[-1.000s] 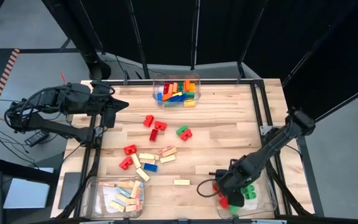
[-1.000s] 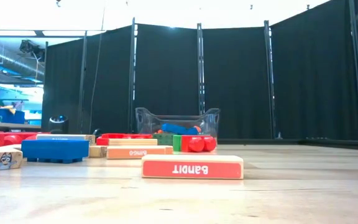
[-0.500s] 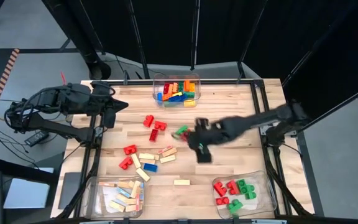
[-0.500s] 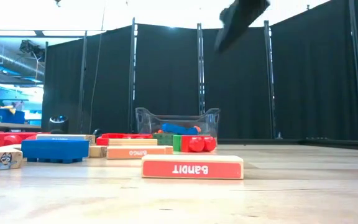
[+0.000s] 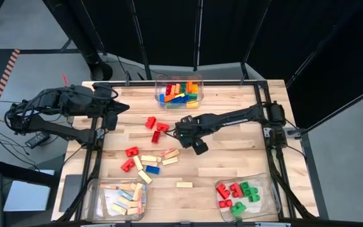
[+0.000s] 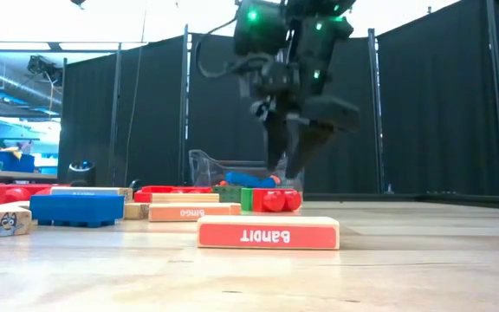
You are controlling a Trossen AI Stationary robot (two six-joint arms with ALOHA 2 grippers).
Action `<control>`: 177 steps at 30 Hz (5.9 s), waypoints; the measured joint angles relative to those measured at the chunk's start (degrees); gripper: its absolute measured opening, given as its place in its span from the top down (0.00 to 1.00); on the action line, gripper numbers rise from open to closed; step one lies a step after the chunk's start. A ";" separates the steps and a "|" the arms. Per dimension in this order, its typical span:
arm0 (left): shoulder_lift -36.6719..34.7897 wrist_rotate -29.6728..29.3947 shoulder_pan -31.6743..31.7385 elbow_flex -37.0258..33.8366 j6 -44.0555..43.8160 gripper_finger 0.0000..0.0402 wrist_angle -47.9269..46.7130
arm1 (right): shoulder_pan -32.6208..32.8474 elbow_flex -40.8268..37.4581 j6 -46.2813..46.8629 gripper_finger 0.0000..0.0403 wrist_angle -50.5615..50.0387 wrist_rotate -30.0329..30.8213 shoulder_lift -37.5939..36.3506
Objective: Sort blocks by size
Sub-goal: Put the 2-stud red game piece into the bottom right transparent bin, then put the 2-stud green game piece into the bottom right transparent bin
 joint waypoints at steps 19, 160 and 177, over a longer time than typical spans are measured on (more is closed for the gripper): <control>0.00 -0.83 0.01 0.00 1.12 0.97 -1.57 | -2.17 0.11 -6.10 0.38 -0.42 -2.68 3.74; 0.00 -1.95 0.02 0.00 5.86 0.97 -1.45 | 28.94 20.36 74.62 0.55 -44.37 -6.61 -19.47; 0.00 -1.95 0.01 0.00 5.90 0.97 0.30 | 54.34 -0.36 118.14 0.55 -27.53 -19.95 -20.59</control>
